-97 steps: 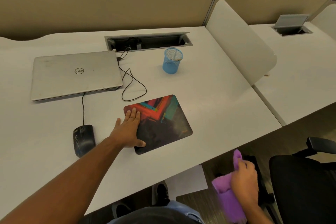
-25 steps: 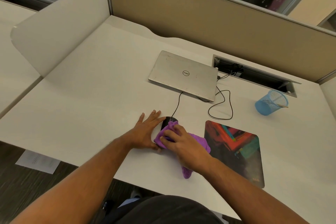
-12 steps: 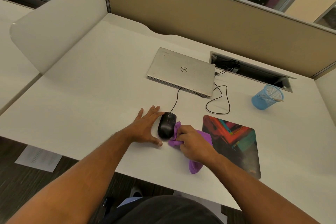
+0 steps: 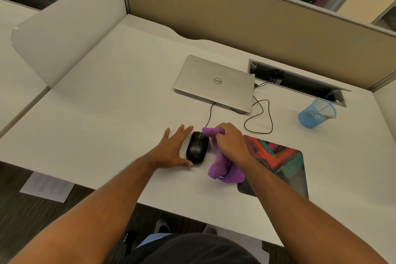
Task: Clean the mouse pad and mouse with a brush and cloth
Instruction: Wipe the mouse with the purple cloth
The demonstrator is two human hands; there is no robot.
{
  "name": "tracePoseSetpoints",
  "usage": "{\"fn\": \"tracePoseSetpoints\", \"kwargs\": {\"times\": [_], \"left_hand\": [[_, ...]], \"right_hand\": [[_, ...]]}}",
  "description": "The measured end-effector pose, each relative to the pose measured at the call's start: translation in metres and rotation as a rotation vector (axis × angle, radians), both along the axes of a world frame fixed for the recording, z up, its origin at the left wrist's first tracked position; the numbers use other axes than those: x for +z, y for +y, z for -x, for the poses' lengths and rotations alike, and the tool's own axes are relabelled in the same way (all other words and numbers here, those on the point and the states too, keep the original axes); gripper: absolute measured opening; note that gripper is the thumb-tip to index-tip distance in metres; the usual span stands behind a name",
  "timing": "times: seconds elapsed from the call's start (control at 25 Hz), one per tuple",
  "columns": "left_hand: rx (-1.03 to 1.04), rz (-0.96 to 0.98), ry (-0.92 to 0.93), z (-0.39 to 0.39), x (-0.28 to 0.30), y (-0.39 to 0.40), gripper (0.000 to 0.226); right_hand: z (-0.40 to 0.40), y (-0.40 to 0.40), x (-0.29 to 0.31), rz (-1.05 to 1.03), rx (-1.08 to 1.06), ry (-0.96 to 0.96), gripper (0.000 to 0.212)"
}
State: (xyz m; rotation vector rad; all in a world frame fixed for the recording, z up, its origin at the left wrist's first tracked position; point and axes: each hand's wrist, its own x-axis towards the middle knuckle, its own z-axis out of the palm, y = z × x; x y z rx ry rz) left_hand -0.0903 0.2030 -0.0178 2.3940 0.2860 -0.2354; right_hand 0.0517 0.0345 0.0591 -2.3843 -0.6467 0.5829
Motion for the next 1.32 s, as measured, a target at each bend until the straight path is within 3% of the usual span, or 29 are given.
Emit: {"fn": "tracePoseSetpoints", "kwargs": {"times": [0.32,0.52,0.72,0.88,1.08,1.32], "left_hand": [[-0.016,0.053,-0.049,-0.006,-0.002,-0.002,0.127],[-0.015,0.065,-0.098,-0.004,-0.006,-0.003,0.128],[-0.036,0.085,-0.126,-0.004,-0.006,-0.006,0.123],[-0.032,0.072,-0.132,-0.004,-0.005,-0.005,0.123],[-0.027,0.073,-0.118,-0.003,-0.005,-0.005,0.122],[-0.024,0.080,-0.151,-0.003,-0.008,-0.005,0.124]], "right_hand": [[0.001,0.013,-0.022,0.146,0.206,-0.063,0.042],[0.033,0.001,-0.024,0.099,0.220,-0.177,0.044],[0.079,-0.043,-0.036,0.045,0.421,-0.323,0.036],[0.055,-0.028,-0.031,-0.036,0.465,-0.366,0.037],[0.010,0.013,-0.023,0.013,0.286,-0.122,0.041],[0.040,-0.005,-0.020,-0.086,0.278,-0.099,0.054]]}}
